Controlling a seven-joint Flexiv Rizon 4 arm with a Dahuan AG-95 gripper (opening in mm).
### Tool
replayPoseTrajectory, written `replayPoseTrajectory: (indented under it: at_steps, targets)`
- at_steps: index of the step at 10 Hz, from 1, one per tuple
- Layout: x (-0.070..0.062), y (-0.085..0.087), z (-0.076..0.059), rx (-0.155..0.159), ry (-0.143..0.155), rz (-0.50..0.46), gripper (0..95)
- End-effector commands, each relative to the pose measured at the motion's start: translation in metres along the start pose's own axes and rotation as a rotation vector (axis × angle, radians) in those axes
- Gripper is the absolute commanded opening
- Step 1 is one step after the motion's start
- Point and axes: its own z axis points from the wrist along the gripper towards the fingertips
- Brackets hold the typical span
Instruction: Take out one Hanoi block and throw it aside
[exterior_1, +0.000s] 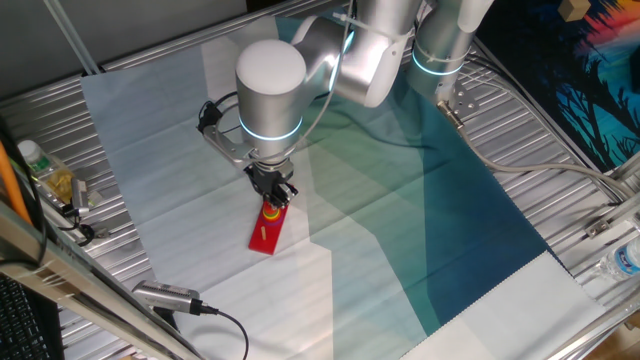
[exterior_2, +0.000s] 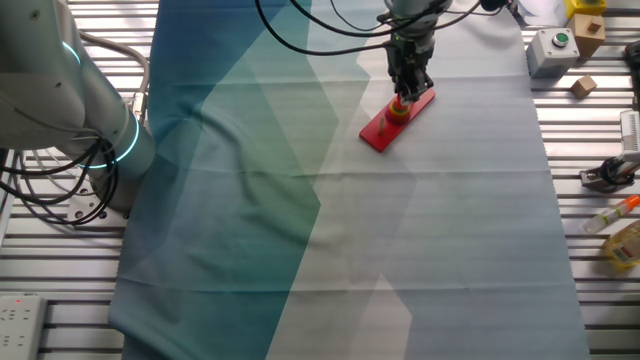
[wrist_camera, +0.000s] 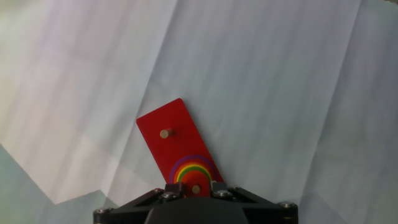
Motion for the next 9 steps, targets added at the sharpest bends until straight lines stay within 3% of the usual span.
replayPoseTrajectory:
  at_steps: [1,9]
  targets:
    - [-0.001,-0.001,-0.004,-0.003,0.004,0.0,0.0]
    - [-0.004,-0.004,-0.016,-0.006,0.011,-0.001,0.0]
